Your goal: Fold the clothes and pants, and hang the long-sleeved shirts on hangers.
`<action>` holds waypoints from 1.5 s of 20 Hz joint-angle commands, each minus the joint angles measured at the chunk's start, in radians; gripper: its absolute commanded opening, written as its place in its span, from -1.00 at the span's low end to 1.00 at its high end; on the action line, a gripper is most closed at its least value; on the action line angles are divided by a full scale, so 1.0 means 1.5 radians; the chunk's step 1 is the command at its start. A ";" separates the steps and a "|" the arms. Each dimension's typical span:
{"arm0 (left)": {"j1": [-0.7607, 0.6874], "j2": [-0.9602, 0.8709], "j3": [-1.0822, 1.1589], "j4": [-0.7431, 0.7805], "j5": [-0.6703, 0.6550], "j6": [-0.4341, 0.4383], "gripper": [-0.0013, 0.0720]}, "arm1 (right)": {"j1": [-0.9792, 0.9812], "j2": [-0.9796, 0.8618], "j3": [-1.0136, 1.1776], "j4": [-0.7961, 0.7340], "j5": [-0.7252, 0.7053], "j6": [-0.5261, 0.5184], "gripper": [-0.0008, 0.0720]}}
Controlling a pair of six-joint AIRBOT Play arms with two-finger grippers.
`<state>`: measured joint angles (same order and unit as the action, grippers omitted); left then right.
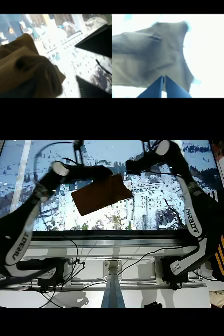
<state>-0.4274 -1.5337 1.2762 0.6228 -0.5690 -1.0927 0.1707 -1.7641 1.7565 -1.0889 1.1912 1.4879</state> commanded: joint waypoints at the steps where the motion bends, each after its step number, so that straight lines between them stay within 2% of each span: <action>1: -0.076 -0.060 0.000 -0.014 0.150 0.000 0.97 | -0.089 0.008 0.001 -0.013 0.034 -0.004 -0.26; 2: -0.073 -0.058 0.000 -0.014 0.150 0.000 0.96 | -0.103 0.007 0.001 -0.021 0.032 -0.009 0.30; 3: -0.065 -0.054 0.000 -0.014 0.150 0.000 0.96 | -0.116 0.005 0.001 -0.037 0.030 -0.011 0.49; 5: -0.038 -0.038 0.000 -0.014 0.133 0.000 0.96 | -0.140 -0.010 0.001 -0.058 0.035 -0.008 0.48; 7: -0.008 -0.017 0.000 -0.012 0.098 0.000 0.96 | -0.163 -0.040 0.000 -0.020 0.058 -0.010 0.49; 10: 0.034 0.006 0.000 -0.011 0.054 0.000 0.95 | -0.165 -0.105 0.000 0.131 0.092 -0.071 0.49; 12: 0.058 0.012 0.000 0.002 0.025 0.000 0.95 | -0.141 -0.150 0.000 0.214 0.090 -0.098 0.67; 15: 0.080 0.023 0.000 0.112 -0.033 0.000 0.95 | -0.077 -0.210 0.000 0.239 0.070 -0.105 0.74; 18: 0.096 0.046 0.000 0.202 -0.111 0.000 0.95 | -0.008 -0.246 0.000 0.239 0.031 -0.105 0.73; 19: 0.100 0.055 0.000 0.215 -0.129 0.000 0.95 | 0.011 -0.247 0.000 0.239 0.013 -0.106 0.59; 21: 0.107 0.068 0.000 0.226 -0.143 0.000 0.95 | 0.047 -0.246 0.001 0.243 -0.018 -0.109 0.46; 23: 0.109 0.073 0.000 0.226 -0.143 0.000 0.95 | 0.077 -0.246 0.001 0.241 -0.025 -0.113 0.15; 24: 0.109 0.073 0.000 0.226 -0.144 0.000 0.95 | 0.089 -0.246 0.001 0.240 -0.025 -0.120 -0.16; 25: 0.109 0.073 0.000 0.226 -0.147 0.000 0.95 | 0.097 -0.245 0.001 0.237 -0.022 -0.132 -0.73; 26: 0.109 0.074 0.000 0.226 -0.154 0.000 0.94 | 0.099 -0.239 0.001 0.231 -0.019 -0.137 -0.94; 30: 0.125 0.111 0.000 0.267 -0.186 0.000 0.91 | 0.066 -0.159 0.001 0.138 -0.017 -0.132 -0.95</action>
<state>-0.2550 -1.4025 1.2758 0.9688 -0.8101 -1.0931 0.2890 -2.0720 1.7565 -0.7910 1.1717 1.2919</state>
